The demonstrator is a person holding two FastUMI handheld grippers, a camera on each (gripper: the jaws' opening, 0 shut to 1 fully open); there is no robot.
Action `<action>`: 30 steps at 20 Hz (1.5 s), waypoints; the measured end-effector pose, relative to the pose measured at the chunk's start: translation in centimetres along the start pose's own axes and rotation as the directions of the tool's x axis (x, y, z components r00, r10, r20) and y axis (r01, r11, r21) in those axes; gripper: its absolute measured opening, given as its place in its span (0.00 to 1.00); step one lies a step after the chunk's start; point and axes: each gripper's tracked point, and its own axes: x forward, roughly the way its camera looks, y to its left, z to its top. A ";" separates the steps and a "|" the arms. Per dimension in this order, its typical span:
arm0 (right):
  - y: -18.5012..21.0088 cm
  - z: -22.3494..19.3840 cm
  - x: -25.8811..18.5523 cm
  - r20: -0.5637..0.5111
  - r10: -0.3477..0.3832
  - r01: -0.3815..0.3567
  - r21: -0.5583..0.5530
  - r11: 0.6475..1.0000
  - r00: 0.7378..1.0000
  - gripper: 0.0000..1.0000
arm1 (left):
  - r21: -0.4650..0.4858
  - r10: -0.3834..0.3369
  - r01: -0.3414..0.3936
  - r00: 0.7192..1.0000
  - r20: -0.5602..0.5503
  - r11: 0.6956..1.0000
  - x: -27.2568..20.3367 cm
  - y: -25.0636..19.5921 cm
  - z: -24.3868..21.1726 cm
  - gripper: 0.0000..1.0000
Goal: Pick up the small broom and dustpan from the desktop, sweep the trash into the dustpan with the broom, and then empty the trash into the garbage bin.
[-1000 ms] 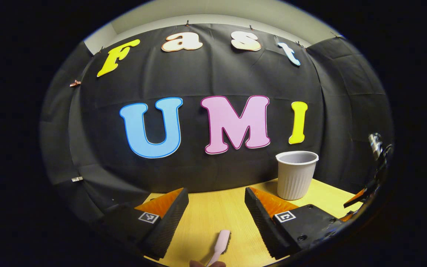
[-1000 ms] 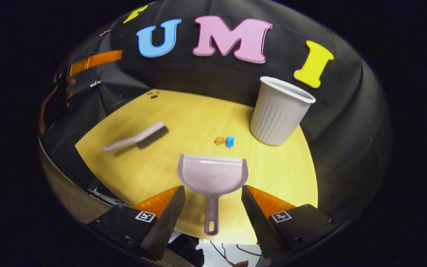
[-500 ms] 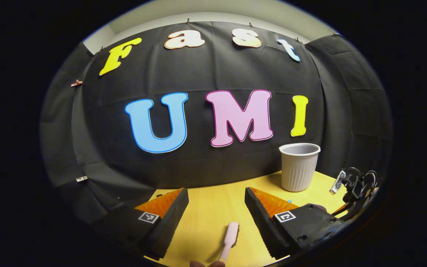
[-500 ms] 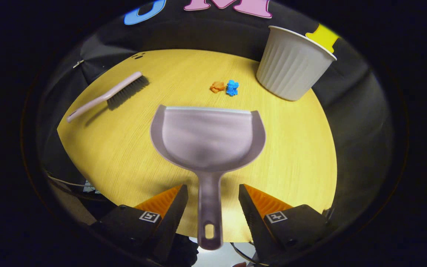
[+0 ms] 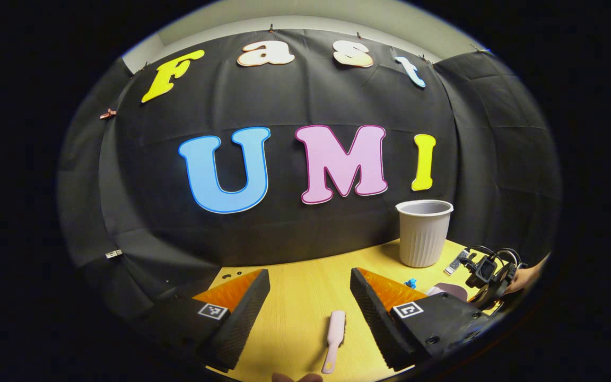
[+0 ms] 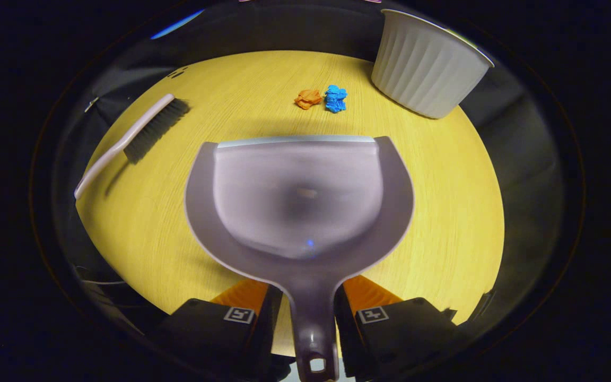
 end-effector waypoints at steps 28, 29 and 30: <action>-2.5 1.5 -8.2 0.175 0.091 -0.087 -0.031 0.996 0.980 0.32 | -0.122 -0.190 0.145 0.725 -0.662 0.982 7.4 -5.4 -24.8 0.89; -2.8 1.1 -8.1 0.168 0.085 -0.081 -0.028 0.996 0.982 0.41 | -0.127 -0.195 0.149 0.704 -0.683 0.981 7.6 -5.6 -25.9 0.89; -2.9 0.8 -8.1 0.162 0.080 -0.078 -0.022 0.997 0.984 0.41 | -0.132 -0.203 0.155 0.685 -0.700 0.979 7.9 -5.9 -26.9 0.89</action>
